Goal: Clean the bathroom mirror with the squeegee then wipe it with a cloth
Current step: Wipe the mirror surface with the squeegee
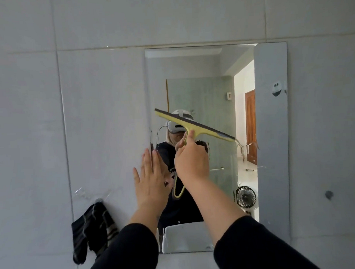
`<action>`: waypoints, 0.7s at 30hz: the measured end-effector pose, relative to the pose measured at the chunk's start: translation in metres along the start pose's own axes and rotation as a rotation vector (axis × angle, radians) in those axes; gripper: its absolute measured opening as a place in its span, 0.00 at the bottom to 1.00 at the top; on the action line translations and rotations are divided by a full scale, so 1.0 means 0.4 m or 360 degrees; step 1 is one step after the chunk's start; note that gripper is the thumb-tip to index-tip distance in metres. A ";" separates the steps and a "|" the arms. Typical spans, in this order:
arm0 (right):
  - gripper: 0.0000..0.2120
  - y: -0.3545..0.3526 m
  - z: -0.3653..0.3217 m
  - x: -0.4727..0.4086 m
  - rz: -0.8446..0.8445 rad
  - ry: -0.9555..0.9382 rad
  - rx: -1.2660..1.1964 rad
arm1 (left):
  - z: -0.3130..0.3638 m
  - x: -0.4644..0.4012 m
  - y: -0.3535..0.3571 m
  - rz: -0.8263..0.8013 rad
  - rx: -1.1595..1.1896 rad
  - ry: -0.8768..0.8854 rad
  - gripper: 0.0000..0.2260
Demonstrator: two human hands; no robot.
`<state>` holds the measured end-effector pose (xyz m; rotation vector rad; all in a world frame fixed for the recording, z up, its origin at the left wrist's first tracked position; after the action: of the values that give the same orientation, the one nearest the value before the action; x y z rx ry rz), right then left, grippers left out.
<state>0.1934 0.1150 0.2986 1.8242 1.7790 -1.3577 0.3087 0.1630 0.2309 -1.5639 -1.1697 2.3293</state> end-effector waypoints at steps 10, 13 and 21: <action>0.30 -0.015 0.007 0.026 -0.0173 -0.0487 0.0578 | -0.053 0.046 0.002 -0.0181 0.0124 -0.0284 0.47; 0.30 -0.037 0.019 0.018 -0.0142 -0.0614 0.0732 | -0.059 0.054 -0.005 -0.0137 0.0180 -0.0350 0.47; 0.33 -0.069 0.062 0.016 -0.0254 -0.0754 0.1008 | -0.022 0.011 -0.048 0.0017 0.0204 0.0060 0.46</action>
<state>0.1571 0.1073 0.2920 1.4213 1.3513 -2.3814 0.3077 0.1835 0.2384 -1.5665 -0.9857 2.3198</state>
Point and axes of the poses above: each hand's wrist, its own x-axis away from the middle knuckle, its own y-axis out of the palm, z = x × y, the point moved 6 cm from there along -x, towards the middle knuckle, and after that the axes turned 3 degrees about z, right-handed, at the moved point
